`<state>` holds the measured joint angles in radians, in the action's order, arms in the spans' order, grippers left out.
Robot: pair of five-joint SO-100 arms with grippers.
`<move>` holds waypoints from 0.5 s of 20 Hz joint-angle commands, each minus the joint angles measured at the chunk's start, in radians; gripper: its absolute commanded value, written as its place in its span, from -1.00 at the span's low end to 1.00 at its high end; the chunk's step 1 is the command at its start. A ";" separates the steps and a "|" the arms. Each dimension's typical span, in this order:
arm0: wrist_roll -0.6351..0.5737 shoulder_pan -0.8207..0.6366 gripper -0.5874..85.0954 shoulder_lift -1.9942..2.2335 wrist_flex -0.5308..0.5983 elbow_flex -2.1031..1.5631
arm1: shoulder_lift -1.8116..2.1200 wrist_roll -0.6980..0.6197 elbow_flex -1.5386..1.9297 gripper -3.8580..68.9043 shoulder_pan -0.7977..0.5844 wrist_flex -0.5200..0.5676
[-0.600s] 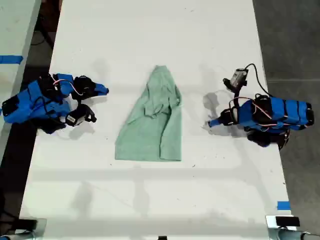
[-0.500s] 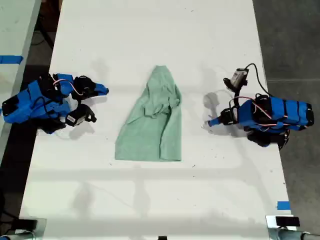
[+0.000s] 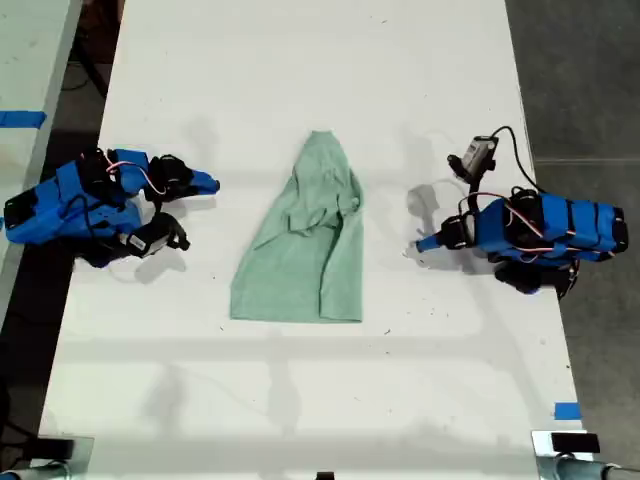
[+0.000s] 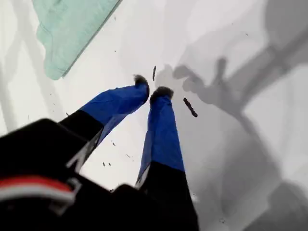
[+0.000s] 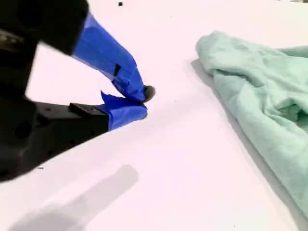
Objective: Fold t shirt
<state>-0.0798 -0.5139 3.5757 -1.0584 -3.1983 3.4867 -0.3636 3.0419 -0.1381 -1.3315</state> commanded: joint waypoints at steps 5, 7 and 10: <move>0.270 0.431 -0.73 -0.712 0.107 0.391 | 0.014 -0.005 0.066 -0.77 -0.009 -0.003; 0.287 0.584 -0.57 -1.040 0.097 0.589 | 0.014 -0.003 0.066 -0.77 -0.006 -0.003; 0.213 0.680 -0.35 -1.391 0.069 0.813 | 0.014 -0.002 0.066 -0.78 -0.005 -0.003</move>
<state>0.1580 0.1227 2.3884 -0.9833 -2.5449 3.4867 -0.3636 3.0419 -0.1411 -1.3315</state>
